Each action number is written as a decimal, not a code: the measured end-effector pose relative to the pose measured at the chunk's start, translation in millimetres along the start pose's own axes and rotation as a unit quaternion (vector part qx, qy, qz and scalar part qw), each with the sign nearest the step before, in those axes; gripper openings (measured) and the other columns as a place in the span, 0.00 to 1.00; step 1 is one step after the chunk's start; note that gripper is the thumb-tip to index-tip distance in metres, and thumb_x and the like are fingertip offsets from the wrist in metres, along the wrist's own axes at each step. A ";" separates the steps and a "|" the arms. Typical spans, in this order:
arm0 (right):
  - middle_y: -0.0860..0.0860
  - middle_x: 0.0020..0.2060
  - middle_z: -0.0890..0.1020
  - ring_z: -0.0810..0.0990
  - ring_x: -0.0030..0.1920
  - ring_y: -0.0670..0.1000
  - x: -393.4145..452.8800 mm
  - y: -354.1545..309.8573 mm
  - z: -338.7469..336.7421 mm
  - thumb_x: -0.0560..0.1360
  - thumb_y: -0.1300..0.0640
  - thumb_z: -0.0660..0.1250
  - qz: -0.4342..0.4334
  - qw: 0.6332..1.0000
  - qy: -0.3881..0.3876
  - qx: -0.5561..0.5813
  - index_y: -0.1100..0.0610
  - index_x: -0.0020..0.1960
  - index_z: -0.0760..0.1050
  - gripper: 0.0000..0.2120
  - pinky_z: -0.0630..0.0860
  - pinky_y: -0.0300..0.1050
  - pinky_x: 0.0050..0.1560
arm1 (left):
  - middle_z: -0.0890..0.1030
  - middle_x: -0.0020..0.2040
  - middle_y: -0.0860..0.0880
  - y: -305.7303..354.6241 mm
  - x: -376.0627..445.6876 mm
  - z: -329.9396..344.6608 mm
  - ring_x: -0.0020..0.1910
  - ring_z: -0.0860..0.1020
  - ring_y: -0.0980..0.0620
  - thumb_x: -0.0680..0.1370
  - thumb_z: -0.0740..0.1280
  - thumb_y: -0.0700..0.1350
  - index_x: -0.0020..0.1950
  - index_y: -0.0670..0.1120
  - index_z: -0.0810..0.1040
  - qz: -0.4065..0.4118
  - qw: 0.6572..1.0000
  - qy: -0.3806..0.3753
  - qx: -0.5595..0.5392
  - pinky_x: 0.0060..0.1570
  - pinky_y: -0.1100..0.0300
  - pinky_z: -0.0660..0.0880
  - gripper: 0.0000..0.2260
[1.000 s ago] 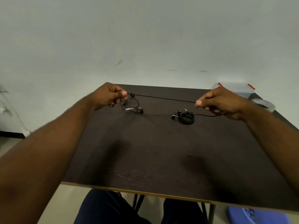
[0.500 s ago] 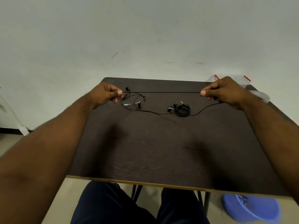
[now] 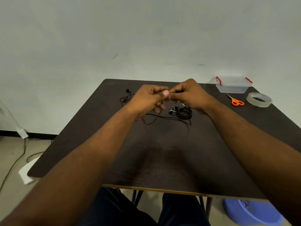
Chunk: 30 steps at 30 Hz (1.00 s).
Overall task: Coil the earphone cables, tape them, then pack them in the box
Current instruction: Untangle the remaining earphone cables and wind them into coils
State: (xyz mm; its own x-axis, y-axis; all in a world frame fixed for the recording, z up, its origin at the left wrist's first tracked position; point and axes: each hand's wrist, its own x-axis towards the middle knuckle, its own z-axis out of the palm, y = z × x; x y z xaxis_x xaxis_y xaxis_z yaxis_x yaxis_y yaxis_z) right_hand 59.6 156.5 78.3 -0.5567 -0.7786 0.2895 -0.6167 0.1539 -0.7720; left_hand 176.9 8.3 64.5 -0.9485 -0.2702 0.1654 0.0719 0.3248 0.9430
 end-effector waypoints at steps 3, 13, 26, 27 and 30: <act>0.46 0.26 0.81 0.74 0.24 0.40 5.4 -8.7 3.1 0.71 0.56 0.75 -0.001 1.000 -0.010 0.001 0.59 0.42 0.85 0.06 0.68 0.28 0.27 | 0.81 0.33 0.45 3.8 -2.1 -2.2 0.27 0.77 0.56 0.76 0.71 0.44 0.48 0.39 0.83 0.029 0.998 0.041 0.031 0.28 0.65 0.75 0.08; 0.51 0.27 0.81 0.66 0.22 0.44 -17.3 14.5 -55.3 0.69 0.54 0.76 0.107 0.994 0.002 -0.006 0.50 0.38 0.85 0.01 0.66 0.34 0.23 | 0.80 0.28 0.58 -38.3 -4.5 -131.7 0.29 0.74 0.64 0.75 0.72 0.44 0.32 0.48 0.80 0.022 0.980 0.073 0.185 0.34 0.74 0.70 0.11; 0.51 0.26 0.81 0.65 0.23 0.46 -17.4 19.7 -67.8 0.69 0.58 0.75 0.116 0.992 0.037 -0.005 0.56 0.42 0.85 0.02 0.64 0.35 0.24 | 0.84 0.38 0.46 -86.3 -5.1 -163.8 0.35 0.79 0.57 0.73 0.74 0.46 0.45 0.41 0.84 -0.085 0.958 0.157 0.226 0.44 0.58 0.71 0.09; 0.51 0.26 0.81 0.65 0.21 0.44 -16.2 18.0 -61.2 0.69 0.59 0.75 0.113 0.993 0.035 0.003 0.56 0.41 0.85 0.02 0.64 0.34 0.23 | 0.84 0.46 0.44 -79.0 -4.6 -156.2 0.45 0.81 0.52 0.73 0.74 0.47 0.50 0.42 0.84 -0.095 0.939 0.167 0.285 0.49 0.57 0.72 0.10; 0.50 0.25 0.81 0.69 0.20 0.40 -9.9 10.6 -36.3 0.70 0.60 0.75 0.091 0.995 0.018 0.024 0.59 0.42 0.84 0.03 0.65 0.30 0.22 | 0.77 0.64 0.48 -36.3 -1.0 -100.5 0.50 0.81 0.47 0.75 0.71 0.47 0.67 0.48 0.76 -0.061 0.952 0.144 0.263 0.48 0.55 0.78 0.20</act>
State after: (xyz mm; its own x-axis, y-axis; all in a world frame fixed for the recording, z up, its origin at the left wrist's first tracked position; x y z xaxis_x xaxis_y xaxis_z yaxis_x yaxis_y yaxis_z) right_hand 38.5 188.0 87.8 -0.6763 -0.7184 0.1626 -0.4775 0.2595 -0.8394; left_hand 206.3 -94.4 59.1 -0.8100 -0.5484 0.2078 -0.2699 0.6631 0.6982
